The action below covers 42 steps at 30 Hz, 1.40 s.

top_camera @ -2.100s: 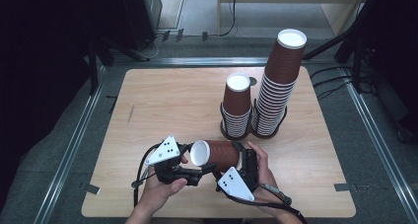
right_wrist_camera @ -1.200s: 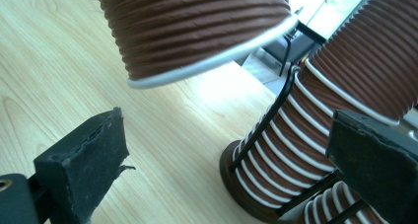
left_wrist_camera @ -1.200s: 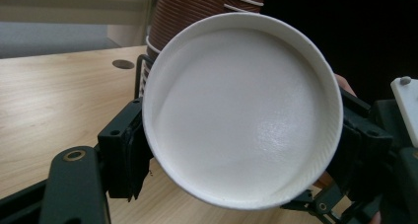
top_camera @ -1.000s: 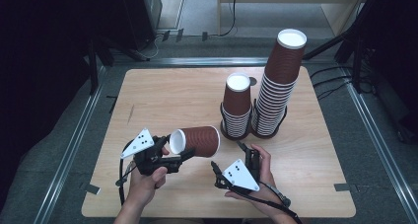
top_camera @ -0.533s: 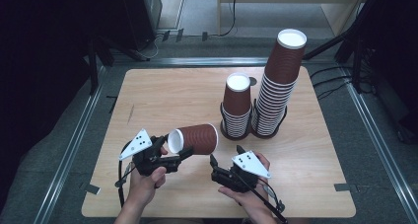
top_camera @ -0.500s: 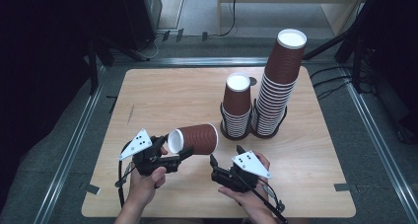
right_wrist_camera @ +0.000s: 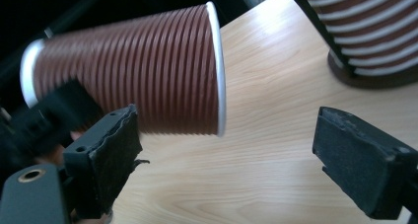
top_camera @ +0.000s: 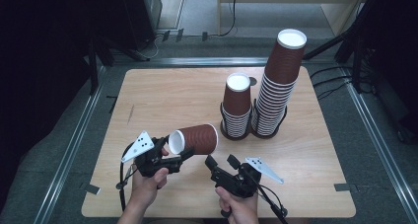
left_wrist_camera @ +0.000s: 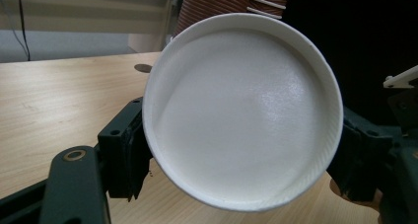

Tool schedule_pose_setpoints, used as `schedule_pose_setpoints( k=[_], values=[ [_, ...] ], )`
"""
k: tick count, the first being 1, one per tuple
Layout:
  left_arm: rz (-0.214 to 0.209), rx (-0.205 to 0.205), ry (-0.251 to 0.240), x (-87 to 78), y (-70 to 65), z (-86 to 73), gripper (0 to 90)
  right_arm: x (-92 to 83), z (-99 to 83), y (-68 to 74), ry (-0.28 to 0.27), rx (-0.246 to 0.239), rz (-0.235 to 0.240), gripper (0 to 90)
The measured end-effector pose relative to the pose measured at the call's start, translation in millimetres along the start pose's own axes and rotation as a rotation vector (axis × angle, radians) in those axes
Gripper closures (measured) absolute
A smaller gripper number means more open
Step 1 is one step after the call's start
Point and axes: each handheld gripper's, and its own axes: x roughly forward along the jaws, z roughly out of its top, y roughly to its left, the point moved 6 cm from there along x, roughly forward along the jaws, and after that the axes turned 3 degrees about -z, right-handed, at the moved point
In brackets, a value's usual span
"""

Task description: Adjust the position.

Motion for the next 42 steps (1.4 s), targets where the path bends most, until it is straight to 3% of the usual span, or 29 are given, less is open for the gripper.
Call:
schedule_pose_setpoints(
  k=[1, 2, 12, 15, 21, 23, 29, 32, 42],
  values=[
    [0.000, 0.001, 0.000, 0.3, -0.4, -0.6, 22.9, 0.5, 0.4, -1.4, 0.008, 0.082, 0.017, 10.8],
    [0.001, 0.000, -0.002, 0.6, -1.0, -1.2, 22.9, 0.5, 0.4, -1.4, 0.008, 0.082, 0.017, 10.8],
    [0.011, 0.012, -0.014, 4.9, -7.0, -7.2, 22.9, 6.8, -2.1, -12.0, 0.061, 0.452, 0.056, 10.0],
    [0.014, 0.019, -0.012, 7.1, -9.0, -9.9, 22.9, 6.9, -2.1, -12.4, 0.076, 0.561, 0.092, 10.0],
    [0.034, 0.035, -0.010, 10.1, -12.9, -14.0, 22.9, 8.6, -2.5, -5.8, 0.092, 0.731, 0.160, 10.2],
    [0.042, 0.044, -0.011, 10.4, -14.1, -14.3, 22.9, 9.5, -2.7, -5.5, 0.094, 0.745, 0.169, 10.2],
    [0.054, 0.058, -0.017, 12.8, -18.4, -16.6, 22.9, 14.7, -1.9, -1.6, 0.102, 0.847, 0.229, 10.4],
    [0.055, 0.067, -0.014, 14.0, -20.3, -18.3, 22.9, 18.6, -2.4, -2.4, 0.112, 0.900, 0.227, 10.6],
    [0.066, 0.092, -0.009, 17.2, -24.4, -21.3, 23.0, 24.6, -3.5, -4.5, 0.097, 0.968, 0.189, 9.7]
  ],
)
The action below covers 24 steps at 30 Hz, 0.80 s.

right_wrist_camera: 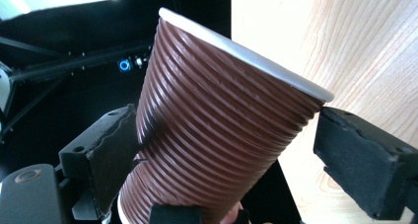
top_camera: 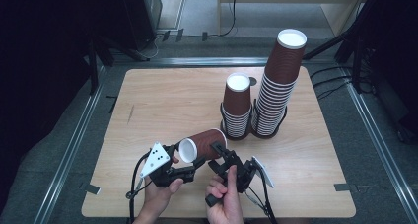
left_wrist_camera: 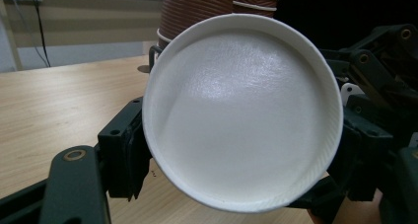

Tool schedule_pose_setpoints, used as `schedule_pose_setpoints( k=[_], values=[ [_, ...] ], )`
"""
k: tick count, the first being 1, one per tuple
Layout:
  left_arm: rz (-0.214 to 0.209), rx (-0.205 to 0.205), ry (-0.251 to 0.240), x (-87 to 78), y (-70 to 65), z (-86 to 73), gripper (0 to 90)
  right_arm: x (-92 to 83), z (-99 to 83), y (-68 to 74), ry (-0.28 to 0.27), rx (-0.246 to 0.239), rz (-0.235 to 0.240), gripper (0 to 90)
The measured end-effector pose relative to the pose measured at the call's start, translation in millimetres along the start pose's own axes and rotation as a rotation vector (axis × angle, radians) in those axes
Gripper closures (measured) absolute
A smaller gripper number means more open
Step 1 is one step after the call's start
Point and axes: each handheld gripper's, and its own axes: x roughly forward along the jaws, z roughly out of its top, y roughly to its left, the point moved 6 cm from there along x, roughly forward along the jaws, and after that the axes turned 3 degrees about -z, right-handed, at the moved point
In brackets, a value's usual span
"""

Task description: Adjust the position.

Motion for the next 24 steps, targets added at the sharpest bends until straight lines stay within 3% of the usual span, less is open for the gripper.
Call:
schedule_pose_setpoints(
  k=[13, 24],
  values=[
    [-0.032, 0.038, 0.041, 3.9, -7.3, -4.4, 24.0, 7.0, 4.5, -2.4, -0.033, 0.044, 0.038, 3.9],
    [-0.068, 0.054, 0.069, 7.9, -13.2, -8.4, 24.1, 12.7, 9.3, -7.1, -0.017, 0.058, 0.048, 2.0]
  ],
)
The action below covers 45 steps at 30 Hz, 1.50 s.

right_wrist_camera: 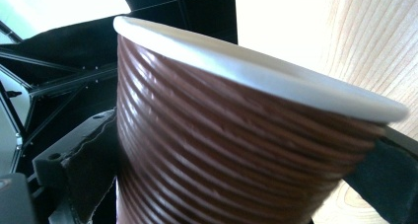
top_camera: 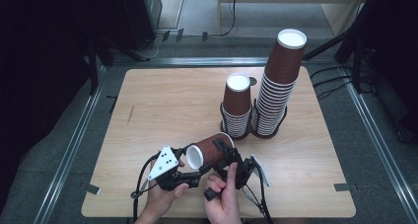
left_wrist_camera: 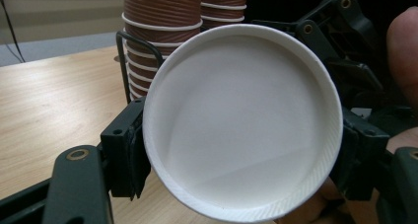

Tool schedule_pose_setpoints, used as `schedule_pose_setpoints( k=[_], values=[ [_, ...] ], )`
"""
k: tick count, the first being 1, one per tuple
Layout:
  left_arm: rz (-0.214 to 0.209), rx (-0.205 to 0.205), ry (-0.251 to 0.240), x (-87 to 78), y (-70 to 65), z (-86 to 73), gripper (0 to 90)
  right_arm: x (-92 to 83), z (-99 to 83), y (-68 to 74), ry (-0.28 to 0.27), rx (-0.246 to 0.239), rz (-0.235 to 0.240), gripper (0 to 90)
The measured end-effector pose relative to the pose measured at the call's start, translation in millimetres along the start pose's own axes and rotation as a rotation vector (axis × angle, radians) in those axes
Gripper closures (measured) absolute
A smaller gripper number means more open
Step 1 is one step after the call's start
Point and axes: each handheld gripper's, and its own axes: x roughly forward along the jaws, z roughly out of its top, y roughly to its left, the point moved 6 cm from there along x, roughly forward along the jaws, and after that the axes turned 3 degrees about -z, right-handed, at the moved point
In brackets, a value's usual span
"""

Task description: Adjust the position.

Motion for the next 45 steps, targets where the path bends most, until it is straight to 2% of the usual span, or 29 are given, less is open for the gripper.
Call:
schedule_pose_setpoints(
  k=[6, 9, 12, 22, 25, 27, 30, 33, 34, 37, 41, 43, 45],
  values=[
    [0.001, -0.001, -0.005, -0.7, 2.1, -0.7, 23.9, 3.1, 1.4, -1.1, 0.015, -0.004, -0.009, 3.0],
    [-0.003, -0.003, -0.014, -1.7, 1.7, 0.3, 23.7, 3.5, 0.3, 0.9, 0.021, -0.015, 0.020, 4.1],
    [-0.004, -0.009, -0.016, -1.4, 2.2, -0.5, 23.4, 3.4, -0.3, 1.9, 0.024, -0.016, 0.025, 6.4],
    [-0.014, -0.017, -0.034, -2.2, 1.6, 0.6, 21.4, 0.3, -1.7, 5.6, 0.004, -0.065, 0.033, 9.3],
    [-0.013, -0.028, -0.024, -2.1, 1.5, 0.1, 19.3, -0.6, -1.6, 6.5, 0.001, -0.070, 0.033, 9.4],
    [-0.017, -0.044, -0.026, -2.8, 2.8, 0.6, 12.4, -2.1, 0.1, 8.5, -0.016, -0.086, 0.045, 9.4],
    [-0.019, -0.061, -0.043, -5.4, 5.3, 3.0, 8.1, -4.1, 3.0, 10.7, -0.044, -0.094, 0.058, 9.4],
    [-0.026, -0.069, -0.057, -8.0, 7.0, 5.1, 4.6, -6.4, 7.5, 11.7, -0.072, -0.121, 0.049, 9.4],
    [-0.030, -0.072, -0.060, -9.1, 7.8, 5.7, 2.4, -7.0, 9.0, 12.4, -0.082, -0.133, 0.051, 9.4],
    [-0.036, -0.072, -0.070, -12.1, 9.2, 6.8, 2.3, -12.3, 15.2, 17.1, -0.149, -0.235, 0.049, 9.3],
    [-0.047, -0.076, -0.081, -15.1, 11.7, 8.5, 1.3, -18.0, 20.7, 19.0, -0.210, -0.352, 0.032, 9.3],
    [-0.050, -0.086, -0.086, -16.1, 13.8, 9.0, 1.3, -20.5, 21.8, 20.5, -0.236, -0.401, 0.030, 9.3],
    [-0.046, -0.099, -0.087, -17.2, 16.2, 8.7, 1.3, -23.2, 23.1, 21.3, -0.264, -0.470, 0.018, 9.3]
  ],
)
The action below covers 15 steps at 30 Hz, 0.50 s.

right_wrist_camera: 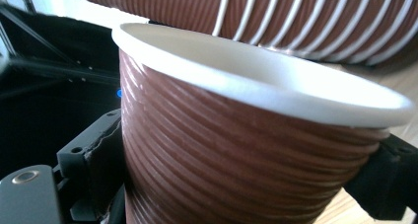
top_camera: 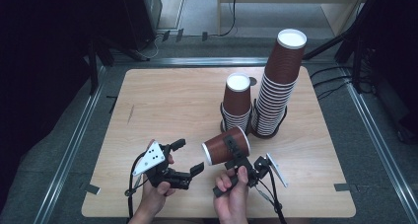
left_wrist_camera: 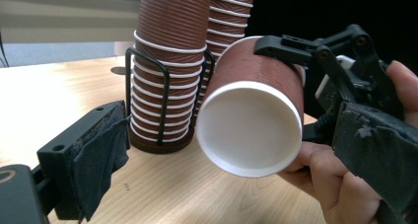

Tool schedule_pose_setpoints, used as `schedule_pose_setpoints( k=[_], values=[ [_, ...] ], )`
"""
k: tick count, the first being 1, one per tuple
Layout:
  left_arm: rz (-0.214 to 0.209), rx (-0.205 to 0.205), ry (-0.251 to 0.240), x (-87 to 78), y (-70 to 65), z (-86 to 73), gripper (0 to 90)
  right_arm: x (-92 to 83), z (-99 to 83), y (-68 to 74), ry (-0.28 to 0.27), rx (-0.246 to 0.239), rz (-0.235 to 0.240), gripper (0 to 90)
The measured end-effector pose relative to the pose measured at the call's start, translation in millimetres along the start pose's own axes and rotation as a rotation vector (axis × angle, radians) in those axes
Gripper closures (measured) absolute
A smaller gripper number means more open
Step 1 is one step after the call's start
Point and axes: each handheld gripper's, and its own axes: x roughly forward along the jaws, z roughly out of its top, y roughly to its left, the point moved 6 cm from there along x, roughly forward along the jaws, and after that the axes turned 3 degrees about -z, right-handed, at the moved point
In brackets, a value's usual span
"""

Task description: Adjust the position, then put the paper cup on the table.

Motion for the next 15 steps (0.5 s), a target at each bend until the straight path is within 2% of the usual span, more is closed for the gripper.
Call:
schedule_pose_setpoints(
  k=[7, 12, 13, 14, 15],
  values=[
    [0.029, -0.022, -0.013, -6.1, 8.5, 2.5, 1.3, -7.4, 9.7, 6.3, -0.086, -0.249, -0.023, 9.3],
    [0.046, -0.038, -0.013, -9.6, 14.9, 2.3, 1.3, -11.5, 14.4, 12.8, -0.127, -0.385, -0.042, 9.3],
    [0.053, -0.038, -0.012, -10.3, 16.6, 2.4, 1.3, -12.3, 15.1, 15.5, -0.153, -0.475, -0.059, 9.2],
    [0.055, -0.041, -0.012, -10.8, 17.4, 2.5, 1.3, -12.3, 15.1, 15.5, -0.153, -0.475, -0.059, 9.2],
    [0.058, -0.046, -0.014, -11.9, 18.8, 2.8, 1.3, -12.6, 15.1, 16.4, -0.162, -0.510, -0.066, 9.2]
  ],
)
